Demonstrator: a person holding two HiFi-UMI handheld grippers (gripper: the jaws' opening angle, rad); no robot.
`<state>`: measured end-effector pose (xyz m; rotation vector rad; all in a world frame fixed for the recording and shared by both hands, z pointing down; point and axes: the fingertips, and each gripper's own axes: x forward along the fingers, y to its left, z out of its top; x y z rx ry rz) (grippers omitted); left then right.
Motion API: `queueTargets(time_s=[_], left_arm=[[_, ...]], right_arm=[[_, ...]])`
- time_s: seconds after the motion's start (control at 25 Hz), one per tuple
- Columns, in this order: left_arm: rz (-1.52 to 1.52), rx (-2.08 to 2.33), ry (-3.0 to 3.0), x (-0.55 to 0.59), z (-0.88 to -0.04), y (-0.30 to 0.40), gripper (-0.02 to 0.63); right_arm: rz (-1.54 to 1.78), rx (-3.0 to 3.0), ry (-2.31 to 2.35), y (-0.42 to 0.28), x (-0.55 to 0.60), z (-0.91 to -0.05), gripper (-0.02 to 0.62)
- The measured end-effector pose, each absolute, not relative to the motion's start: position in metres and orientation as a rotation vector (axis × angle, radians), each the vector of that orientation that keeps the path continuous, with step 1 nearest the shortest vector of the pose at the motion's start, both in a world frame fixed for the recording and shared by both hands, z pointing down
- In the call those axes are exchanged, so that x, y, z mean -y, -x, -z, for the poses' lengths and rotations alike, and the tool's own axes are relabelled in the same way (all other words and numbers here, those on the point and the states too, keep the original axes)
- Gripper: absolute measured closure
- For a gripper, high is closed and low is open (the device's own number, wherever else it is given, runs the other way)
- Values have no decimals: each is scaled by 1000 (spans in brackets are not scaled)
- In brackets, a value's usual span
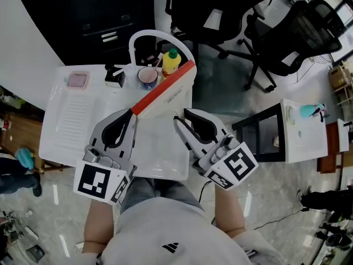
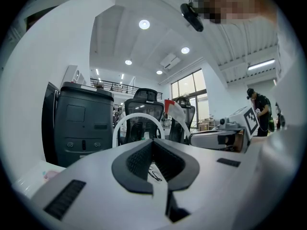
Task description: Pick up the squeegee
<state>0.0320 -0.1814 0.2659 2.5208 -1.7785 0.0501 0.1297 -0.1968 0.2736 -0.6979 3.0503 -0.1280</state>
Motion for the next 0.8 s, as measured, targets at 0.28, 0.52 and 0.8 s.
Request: queueTargets(time_s=[0.28,0.52,0.8], left_arm=[[-47,1784,-2518,183,-267,-28,594],[-47,1790,-2513,184,-267,-27,594],[-50,1788,-2515,189,-268,-29,594]], right_arm=[[121,-3059,691,-125,198,-275,505],[111,-3061,684,-123,200,-275,505],[108,-3061,683,-124,205,-275,505]])
